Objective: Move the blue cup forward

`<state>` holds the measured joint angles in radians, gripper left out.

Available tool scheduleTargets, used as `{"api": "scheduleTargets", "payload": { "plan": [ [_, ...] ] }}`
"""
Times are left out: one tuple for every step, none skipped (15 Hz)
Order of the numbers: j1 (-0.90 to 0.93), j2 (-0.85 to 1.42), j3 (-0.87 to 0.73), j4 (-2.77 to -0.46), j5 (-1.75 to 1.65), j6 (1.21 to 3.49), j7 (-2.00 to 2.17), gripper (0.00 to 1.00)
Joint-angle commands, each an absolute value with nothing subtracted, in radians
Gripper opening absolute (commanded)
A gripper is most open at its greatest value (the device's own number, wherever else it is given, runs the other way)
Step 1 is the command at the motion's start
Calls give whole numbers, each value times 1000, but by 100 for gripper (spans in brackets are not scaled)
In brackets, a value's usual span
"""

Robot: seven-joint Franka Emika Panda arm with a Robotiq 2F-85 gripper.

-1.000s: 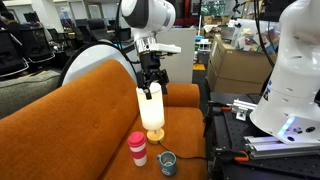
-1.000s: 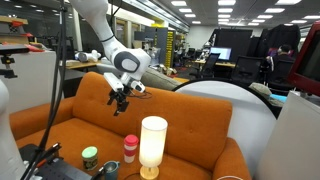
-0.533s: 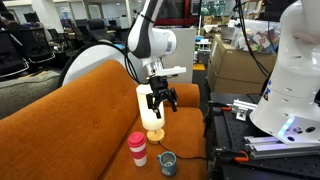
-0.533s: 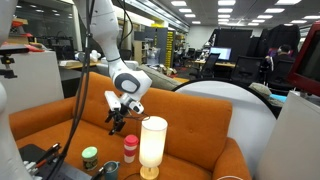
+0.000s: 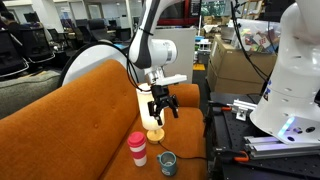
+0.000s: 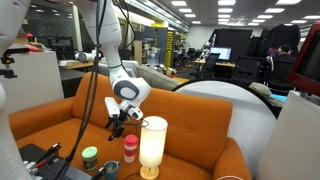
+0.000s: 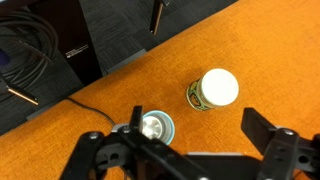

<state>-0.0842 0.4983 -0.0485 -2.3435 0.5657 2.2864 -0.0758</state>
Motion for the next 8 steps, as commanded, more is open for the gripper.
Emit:
{"api": "scheduleTargets", "payload": {
  "plan": [
    [-108,498,-27,-2343,551,2290,-65,100],
    [-108,498,-27,-2343,551,2290,-65,100],
    [-122,515,-18,-2323,557,2262,-89,100],
    [-127,530,-13,-2311,558,2250,-100,100],
    [-131,548,-8,-2294,547,2229,-114,100],
    [-136,564,0,-2280,543,2211,-131,100],
    [-139,581,5,-2266,539,2201,-140,100],
    [-144,606,11,-2250,545,2196,-149,100]
  ]
}}
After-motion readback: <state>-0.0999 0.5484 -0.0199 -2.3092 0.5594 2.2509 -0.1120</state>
